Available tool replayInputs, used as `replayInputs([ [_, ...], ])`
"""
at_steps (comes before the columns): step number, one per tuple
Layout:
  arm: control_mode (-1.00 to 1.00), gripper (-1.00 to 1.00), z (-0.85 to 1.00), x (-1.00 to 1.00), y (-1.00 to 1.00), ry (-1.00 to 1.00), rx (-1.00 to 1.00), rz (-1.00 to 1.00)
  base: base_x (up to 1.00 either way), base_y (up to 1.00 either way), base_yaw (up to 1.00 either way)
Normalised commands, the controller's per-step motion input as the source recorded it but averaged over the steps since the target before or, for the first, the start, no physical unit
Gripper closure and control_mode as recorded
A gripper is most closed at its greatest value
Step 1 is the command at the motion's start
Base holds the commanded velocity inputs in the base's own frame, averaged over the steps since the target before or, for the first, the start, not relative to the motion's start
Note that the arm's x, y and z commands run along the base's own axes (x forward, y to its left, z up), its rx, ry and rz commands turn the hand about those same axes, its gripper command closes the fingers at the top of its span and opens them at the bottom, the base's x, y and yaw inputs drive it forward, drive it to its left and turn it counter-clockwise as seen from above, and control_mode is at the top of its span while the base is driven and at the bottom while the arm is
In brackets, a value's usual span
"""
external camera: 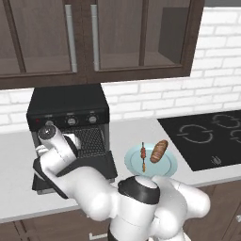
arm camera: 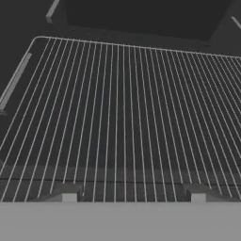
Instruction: Pick up the kebab skewer and baguette bread, and place them inside the toaster oven. Close the toaster oven door and start by setting the timer.
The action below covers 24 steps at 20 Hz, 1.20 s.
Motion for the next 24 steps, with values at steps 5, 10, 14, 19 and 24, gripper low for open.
replayInputs([
  [5,-1.0,-1.0,-0.88,-0.86,0.0,0.31,-0.05,0.0,0.0,0.0,0.0],
  [10,-1.0,-1.0,-0.85,-0.94,0.0,0.31,-0.04,0.0,0.0,0.0,0.0],
  [14,-1.0,-1.0,-0.31,-0.69,-0.06,0.14,-0.02,0.0,0.0,0.0,0.0],
  [19,-1.0,-1.0,0.91,-0.67,-0.5,-0.14,0.0,0.0,0.0,0.0,0.0],
  [24,-1.0,-1.0,0.3,-0.46,-0.83,-0.03,0.01,-0.04,0.0,0.0,0.0],
])
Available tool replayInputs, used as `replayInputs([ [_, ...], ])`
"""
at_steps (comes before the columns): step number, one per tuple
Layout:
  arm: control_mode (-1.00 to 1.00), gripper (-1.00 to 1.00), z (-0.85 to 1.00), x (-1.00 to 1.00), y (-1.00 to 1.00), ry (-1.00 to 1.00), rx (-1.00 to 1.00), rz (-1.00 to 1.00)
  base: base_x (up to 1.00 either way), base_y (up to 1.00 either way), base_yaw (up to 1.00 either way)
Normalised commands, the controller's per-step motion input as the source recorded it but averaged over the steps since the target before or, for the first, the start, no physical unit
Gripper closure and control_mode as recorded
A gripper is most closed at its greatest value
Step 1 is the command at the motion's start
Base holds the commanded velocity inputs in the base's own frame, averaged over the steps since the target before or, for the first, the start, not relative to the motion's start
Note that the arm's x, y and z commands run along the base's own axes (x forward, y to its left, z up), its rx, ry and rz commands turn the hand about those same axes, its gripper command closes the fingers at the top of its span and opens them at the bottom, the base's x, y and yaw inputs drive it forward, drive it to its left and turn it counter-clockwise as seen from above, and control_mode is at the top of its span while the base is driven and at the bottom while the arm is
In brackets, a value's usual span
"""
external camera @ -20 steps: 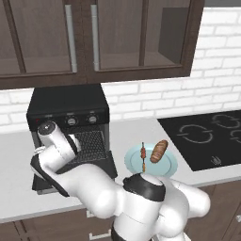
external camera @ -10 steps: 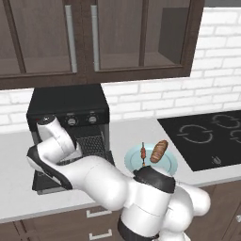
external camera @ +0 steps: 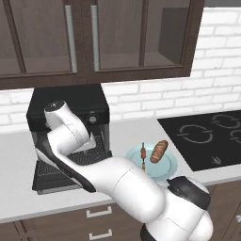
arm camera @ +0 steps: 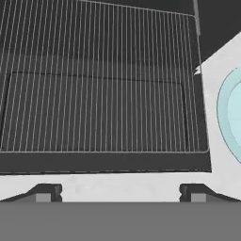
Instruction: Pick up the kebab skewer and baguette bread, and place them inside the toaster oven. Close the toaster oven door and start by setting the timer.
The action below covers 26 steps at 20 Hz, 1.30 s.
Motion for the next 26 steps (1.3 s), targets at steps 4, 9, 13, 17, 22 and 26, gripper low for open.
replayInputs([
  [4,-1.0,-1.0,0.16,-0.07,-1.0,0.0,0.03,-0.14,0.0,0.0,0.0],
  [9,-1.0,-1.0,0.09,0.0,-1.0,0.02,0.0,-0.19,0.0,0.0,0.0],
  [13,-1.0,-1.0,-0.05,0.0,-1.0,0.06,0.0,-0.23,0.0,0.0,0.0],
  [17,-1.0,-1.0,-0.04,0.06,-1.0,0.07,0.0,-0.24,0.0,0.0,0.0],
  [22,-1.0,-1.0,-0.15,0.1,-1.0,0.09,0.0,-0.18,0.0,0.0,0.0],
  [26,-1.0,-1.0,-0.43,0.34,-0.85,0.15,0.02,-0.08,0.0,0.0,0.0],
])
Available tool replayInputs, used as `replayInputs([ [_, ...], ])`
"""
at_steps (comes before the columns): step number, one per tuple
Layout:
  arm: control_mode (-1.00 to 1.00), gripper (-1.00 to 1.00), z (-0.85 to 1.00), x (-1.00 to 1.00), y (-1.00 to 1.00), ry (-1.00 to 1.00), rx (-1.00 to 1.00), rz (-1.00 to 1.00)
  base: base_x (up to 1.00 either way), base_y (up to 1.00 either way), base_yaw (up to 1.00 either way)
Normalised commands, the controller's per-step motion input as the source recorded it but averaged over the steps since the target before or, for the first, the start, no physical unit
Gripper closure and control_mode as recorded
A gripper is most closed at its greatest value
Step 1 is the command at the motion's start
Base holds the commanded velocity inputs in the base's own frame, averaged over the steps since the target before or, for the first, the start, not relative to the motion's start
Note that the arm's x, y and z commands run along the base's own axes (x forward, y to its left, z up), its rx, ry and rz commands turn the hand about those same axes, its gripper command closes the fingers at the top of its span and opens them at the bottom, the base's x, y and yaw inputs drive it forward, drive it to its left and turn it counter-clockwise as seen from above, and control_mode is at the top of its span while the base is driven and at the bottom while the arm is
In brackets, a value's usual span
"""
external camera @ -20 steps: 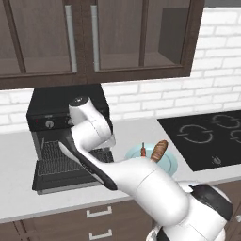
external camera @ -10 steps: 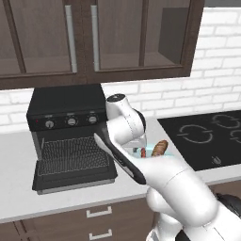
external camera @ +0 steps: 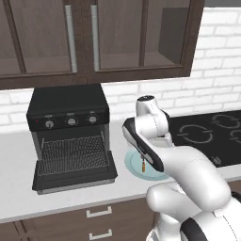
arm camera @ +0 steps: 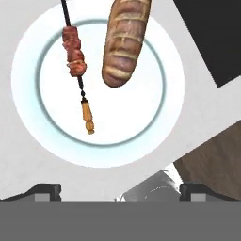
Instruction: Pick up the kebab skewer and baguette bread, and place them inside the toaster oven. Close the toaster oven door and start by setting the timer.
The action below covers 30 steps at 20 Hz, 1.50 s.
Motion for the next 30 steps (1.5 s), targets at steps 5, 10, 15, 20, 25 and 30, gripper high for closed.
replayInputs([
  [5,-1.0,-1.0,-0.63,0.02,-0.12,0.11,0.06,-0.01,0.0,0.0,0.0],
  [10,-1.0,-1.0,-0.44,0.11,0.0,0.04,0.07,0.01,0.0,0.0,0.0],
  [15,-1.0,-1.0,-0.42,0.19,0.0,0.0,0.07,0.01,0.0,0.0,0.0],
  [20,-1.0,-1.0,-0.34,0.3,0.0,-0.01,0.03,0.01,0.0,0.0,0.0],
  [25,-1.0,-1.0,-0.23,0.35,0.0,0.0,0.01,0.02,0.0,0.0,0.0],
  [30,-1.0,-1.0,-0.18,0.25,0.01,0.0,0.0,0.02,0.0,0.0,0.0],
])
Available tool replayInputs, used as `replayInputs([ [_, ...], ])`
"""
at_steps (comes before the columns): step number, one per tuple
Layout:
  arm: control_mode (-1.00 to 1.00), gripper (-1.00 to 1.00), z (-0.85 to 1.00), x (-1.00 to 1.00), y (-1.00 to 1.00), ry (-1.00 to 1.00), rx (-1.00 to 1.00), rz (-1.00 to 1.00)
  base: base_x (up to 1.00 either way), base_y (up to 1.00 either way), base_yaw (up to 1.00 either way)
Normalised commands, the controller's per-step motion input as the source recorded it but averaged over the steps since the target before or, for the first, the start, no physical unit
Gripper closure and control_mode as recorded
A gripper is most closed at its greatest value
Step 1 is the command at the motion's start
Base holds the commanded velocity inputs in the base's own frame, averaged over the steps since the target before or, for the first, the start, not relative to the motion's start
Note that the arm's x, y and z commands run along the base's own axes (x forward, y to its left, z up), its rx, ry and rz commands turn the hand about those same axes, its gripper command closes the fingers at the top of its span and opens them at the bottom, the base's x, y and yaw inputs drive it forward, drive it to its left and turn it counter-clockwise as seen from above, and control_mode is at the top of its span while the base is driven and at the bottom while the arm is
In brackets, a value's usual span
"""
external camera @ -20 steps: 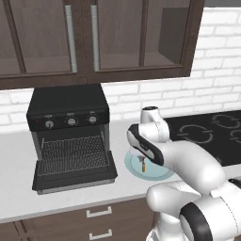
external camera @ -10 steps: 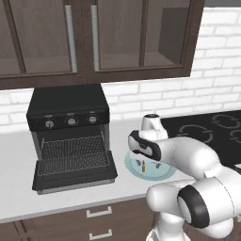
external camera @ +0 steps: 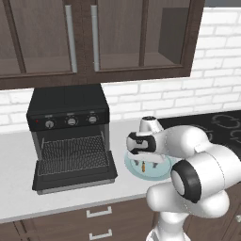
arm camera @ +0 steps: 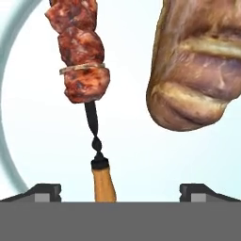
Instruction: Pick up the kebab skewer and baguette bread, and place them inside the toaster oven. Close the toaster oven door and start by setting the timer.
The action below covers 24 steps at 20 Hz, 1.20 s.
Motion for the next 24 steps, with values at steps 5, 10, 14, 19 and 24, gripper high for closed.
replayInputs([
  [5,-1.0,-1.0,-0.25,0.0,0.01,0.0,0.0,0.0,0.0,0.0,0.0],
  [10,-1.0,-1.0,-0.18,0.0,0.0,0.0,0.0,0.0,0.0,0.0,0.0],
  [14,-1.0,-1.0,-0.09,0.0,0.0,0.0,0.0,0.0,0.0,0.0,0.0],
  [19,-1.0,1.0,-0.16,0.0,0.0,0.0,0.0,0.0,0.0,0.0,0.0],
  [24,-1.0,1.0,-0.25,0.0,0.0,0.0,0.0,0.0,0.0,0.0,0.0],
])
